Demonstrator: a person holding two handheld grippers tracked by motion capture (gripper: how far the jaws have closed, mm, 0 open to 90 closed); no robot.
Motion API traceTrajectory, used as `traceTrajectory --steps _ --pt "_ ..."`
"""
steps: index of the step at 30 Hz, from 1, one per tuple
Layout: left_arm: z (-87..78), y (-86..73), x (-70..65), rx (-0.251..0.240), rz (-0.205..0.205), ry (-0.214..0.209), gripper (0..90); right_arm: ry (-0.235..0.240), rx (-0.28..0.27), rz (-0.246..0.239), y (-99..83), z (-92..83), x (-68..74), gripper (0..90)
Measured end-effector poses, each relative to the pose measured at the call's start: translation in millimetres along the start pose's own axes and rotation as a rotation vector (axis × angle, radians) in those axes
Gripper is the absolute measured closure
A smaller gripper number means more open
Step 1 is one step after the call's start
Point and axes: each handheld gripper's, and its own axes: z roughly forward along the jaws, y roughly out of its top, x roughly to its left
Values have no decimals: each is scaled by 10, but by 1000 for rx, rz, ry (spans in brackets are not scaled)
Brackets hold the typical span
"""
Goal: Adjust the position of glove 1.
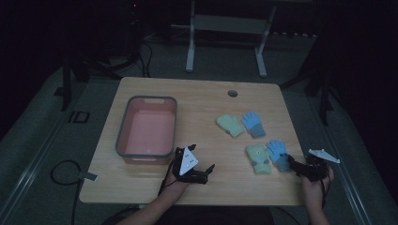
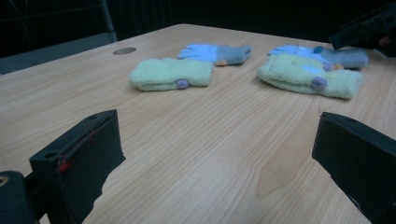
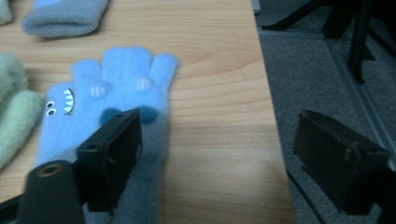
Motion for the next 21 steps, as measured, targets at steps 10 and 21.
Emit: traceTrajectory --steps 10,21 --pt "0 0 6 1 -5 2 19 17 -17 -36 99 -138 64 142" --pt "-2 0 -11 -1 10 1 19 54 -44 -26 377 -392 33 186"
